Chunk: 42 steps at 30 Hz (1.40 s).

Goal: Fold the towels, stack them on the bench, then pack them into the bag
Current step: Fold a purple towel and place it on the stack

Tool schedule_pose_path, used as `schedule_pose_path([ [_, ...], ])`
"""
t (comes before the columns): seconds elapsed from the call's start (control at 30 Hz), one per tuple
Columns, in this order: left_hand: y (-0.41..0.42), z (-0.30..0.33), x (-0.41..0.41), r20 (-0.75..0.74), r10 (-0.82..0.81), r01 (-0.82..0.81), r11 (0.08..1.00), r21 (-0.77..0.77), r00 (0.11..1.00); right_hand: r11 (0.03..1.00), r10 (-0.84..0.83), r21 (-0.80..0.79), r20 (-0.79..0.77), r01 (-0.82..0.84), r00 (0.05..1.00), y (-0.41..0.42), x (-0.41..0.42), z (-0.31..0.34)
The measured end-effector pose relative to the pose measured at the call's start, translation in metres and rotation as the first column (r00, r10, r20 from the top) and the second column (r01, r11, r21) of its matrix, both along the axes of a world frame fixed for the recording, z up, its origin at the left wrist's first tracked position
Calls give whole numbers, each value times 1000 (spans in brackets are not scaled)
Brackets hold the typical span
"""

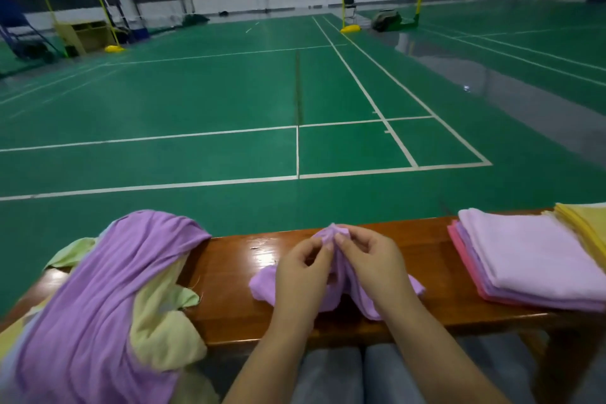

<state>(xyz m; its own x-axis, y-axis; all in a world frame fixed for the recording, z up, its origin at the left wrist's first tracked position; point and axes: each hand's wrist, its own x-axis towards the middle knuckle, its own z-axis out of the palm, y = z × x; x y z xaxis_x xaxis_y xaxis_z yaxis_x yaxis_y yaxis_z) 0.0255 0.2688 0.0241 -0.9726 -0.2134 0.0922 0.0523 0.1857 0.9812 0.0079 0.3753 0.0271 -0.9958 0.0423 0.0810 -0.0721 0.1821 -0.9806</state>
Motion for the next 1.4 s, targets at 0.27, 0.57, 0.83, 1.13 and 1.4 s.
schedule_pose_path([
  [0.27, 7, -9, 6, -66, 28, -37, 989, -146, 997, 986, -17, 163, -101, 33, 995, -5, 4, -16],
  [0.57, 13, -18, 8, -93, 47, -61, 988, -142, 994, 994, 63, 100, -112, -52, 992, -4, 11, -22],
  [0.83, 15, -18, 17, -60, -82, 81, 997, -18, 995, 969, 225, -86, -97, -233, 970, 13, 1, -24],
  [1.13, 9, -21, 20, 121, -306, 239, 890, 388, 944, 953, 215, -208, -37, -218, 976, 35, -6, -36],
  [1.4, 10, -23, 20, 134, -357, 260, 846, 465, 924, 962, 249, -112, -6, -248, 968, 42, -5, -36],
])
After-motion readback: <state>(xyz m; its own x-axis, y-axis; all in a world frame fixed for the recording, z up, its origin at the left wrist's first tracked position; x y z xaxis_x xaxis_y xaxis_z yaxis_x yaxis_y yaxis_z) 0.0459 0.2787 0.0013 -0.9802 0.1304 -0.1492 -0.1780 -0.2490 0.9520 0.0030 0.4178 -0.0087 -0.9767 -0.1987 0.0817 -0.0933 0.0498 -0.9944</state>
